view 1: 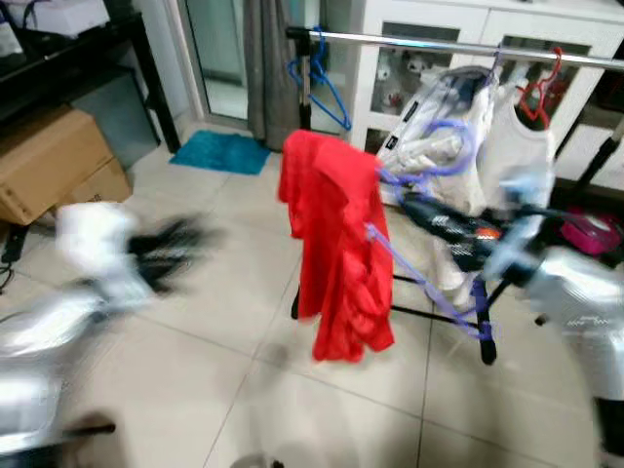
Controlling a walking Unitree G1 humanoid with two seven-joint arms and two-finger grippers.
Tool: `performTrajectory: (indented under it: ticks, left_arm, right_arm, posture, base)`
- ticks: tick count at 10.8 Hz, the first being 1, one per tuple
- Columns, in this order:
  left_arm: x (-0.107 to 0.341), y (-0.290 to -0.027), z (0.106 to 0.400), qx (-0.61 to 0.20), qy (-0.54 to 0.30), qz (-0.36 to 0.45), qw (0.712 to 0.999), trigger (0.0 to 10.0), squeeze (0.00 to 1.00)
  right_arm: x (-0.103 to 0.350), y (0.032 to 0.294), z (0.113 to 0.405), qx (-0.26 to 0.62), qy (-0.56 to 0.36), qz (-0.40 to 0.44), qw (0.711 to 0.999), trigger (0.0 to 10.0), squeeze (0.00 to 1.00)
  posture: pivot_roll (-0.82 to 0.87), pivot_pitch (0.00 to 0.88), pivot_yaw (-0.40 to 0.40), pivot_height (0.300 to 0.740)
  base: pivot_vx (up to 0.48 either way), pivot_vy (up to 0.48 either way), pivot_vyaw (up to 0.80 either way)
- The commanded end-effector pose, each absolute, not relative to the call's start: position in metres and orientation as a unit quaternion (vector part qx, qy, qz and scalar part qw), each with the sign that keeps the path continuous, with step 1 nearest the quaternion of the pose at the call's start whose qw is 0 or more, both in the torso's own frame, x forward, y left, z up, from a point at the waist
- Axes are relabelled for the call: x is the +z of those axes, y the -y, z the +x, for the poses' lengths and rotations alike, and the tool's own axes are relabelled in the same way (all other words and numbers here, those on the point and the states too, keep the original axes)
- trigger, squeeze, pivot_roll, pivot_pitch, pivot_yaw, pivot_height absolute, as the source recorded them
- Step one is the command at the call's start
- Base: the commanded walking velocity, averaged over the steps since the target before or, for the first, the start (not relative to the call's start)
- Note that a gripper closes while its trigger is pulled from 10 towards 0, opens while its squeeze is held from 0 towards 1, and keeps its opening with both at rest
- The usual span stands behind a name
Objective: Hang hanger
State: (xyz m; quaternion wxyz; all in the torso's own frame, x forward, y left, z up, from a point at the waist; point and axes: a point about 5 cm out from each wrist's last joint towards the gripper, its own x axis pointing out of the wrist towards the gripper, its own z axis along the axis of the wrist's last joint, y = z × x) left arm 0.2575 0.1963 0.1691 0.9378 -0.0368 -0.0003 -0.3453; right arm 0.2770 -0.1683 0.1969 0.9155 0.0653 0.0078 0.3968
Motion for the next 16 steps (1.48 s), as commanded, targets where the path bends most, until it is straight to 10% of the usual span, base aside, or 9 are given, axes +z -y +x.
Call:
performTrajectory:
  ticks: [1,3,4,10,11,12,16]
  left_arm:
    - [0.170,-0.174,0.261,-0.383,0.001,-0.033,0.923,10.0,1.00]
    - [0.168,-0.130,0.285,-0.390,0.028,0.003,0.920,10.0,1.00]
    - [0.174,-0.113,0.290,-0.392,0.058,0.013,0.918,10.0,0.00]
    - [0.183,-0.086,0.317,-0.333,0.132,0.070,0.931,9.8,0.00]
    - [0.182,-0.087,0.321,-0.318,0.139,0.070,0.935,2.0,0.00]
    - [0.181,-0.088,0.323,-0.316,0.142,0.071,0.935,0.0,0.00]
    - [0.178,-0.087,0.326,-0.304,0.146,0.066,0.939,0.0,0.00]
  right_arm:
    - [0.212,0.160,0.277,0.393,0.029,0.051,0.918,10.0,0.00]
    - [0.211,0.146,0.273,0.384,0.033,0.066,0.920,10.0,0.00]
    - [0.212,0.140,0.270,0.380,0.036,0.077,0.921,10.0,0.00]
    - [0.216,0.128,0.265,0.381,0.048,0.119,0.916,10.0,0.00]
    - [0.218,0.128,0.265,0.383,0.053,0.127,0.913,10.0,0.00]
    - [0.218,0.128,0.265,0.384,0.053,0.129,0.913,10.0,0.00]
    - [0.217,0.128,0.265,0.385,0.053,0.132,0.912,10.0,0.00]
  posture:
    - [-0.03,0.000,0.055,0.740]
    - [-0.04,0.000,0.061,0.740]
    - [-0.06,0.000,0.070,0.740]
    - [-0.07,0.000,0.064,0.740]
    - [-0.07,0.000,0.062,0.740]
    - [-0.07,0.000,0.062,0.740]
    - [-0.07,0.000,0.059,0.740]
  base:
    - [0.000,0.000,0.00]
    - [0.000,0.000,0.00]
    - [0.000,0.000,0.00]
    - [0.000,0.000,0.00]
    - [0.000,0.000,0.00]
    - [0.000,0.000,0.00]
    - [0.000,0.000,0.00]
